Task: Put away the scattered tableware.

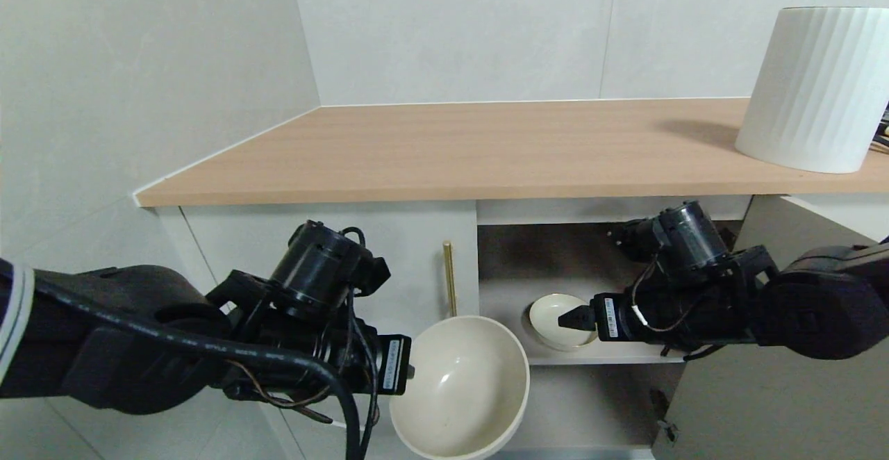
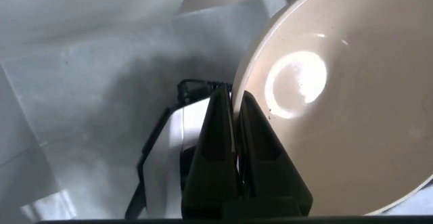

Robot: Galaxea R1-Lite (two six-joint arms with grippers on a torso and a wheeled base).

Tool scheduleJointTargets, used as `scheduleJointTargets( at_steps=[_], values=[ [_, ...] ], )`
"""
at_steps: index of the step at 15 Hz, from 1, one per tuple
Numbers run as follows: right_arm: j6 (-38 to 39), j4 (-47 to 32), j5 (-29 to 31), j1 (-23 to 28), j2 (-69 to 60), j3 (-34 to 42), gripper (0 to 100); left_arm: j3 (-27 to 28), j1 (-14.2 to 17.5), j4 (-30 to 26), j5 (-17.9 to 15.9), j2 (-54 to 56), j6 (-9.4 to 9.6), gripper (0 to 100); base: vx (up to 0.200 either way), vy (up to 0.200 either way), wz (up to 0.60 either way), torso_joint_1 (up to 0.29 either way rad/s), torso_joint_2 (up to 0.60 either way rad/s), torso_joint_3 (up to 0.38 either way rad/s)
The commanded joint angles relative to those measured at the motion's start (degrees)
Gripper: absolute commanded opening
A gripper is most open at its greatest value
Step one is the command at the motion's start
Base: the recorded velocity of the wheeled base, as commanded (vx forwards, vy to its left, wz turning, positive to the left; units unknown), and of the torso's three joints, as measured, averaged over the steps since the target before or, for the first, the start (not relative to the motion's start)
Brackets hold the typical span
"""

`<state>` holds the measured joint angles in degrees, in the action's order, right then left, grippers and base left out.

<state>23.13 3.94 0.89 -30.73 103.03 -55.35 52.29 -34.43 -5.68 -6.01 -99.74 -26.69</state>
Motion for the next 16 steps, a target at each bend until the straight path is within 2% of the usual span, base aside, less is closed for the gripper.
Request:
scheduleJointTargets(
  at_steps=[1,3,4,8,10,12,16],
  values=[
    [0.0,-0.8,0.3,-3.1,-6.4,0.1,100,0.4,-3.1,0.0,2.9,-3.3,-0.12,0,0.0,0.0,0.0,0.0,0.0,0.0],
    [-0.2,-2.8,0.3,-5.1,-7.4,0.1,100,0.5,-3.9,0.1,7.1,-5.0,-0.12,0,0.0,0.0,0.0,0.0,0.0,0.0],
    [-0.3,-4.2,0.3,-6.3,-7.4,-0.1,100,0.5,-4.2,0.1,7.7,-5.3,-0.12,0,0.0,0.0,0.0,0.0,0.0,0.0],
    [-2.5,-7.4,0.3,-10.9,-6.1,0.3,100,0.4,-6.6,0.1,8.6,-5.2,-0.39,0,0.0,0.0,0.0,0.0,0.0,0.0],
    [-3.2,-8.7,1.7,-13.6,-2.8,0.1,100,0.4,-7.7,0.0,8.7,-4.6,-1.44,0,0.0,0.0,0.0,0.0,0.0,0.0],
    [-3.3,-8.3,4.5,-14.4,0.7,0.1,100,0.4,-7.8,0.0,8.7,-4.2,-1.44,0,0.0,0.0,0.0,0.0,0.0,0.0],
    [-3.2,-8.0,4.6,-15.1,3.1,-0.1,100,0.4,-8.0,0.0,8.7,-4.8,-1.53,0,0.0,0.0,0.0,0.0,0.0,0.0]
  ],
)
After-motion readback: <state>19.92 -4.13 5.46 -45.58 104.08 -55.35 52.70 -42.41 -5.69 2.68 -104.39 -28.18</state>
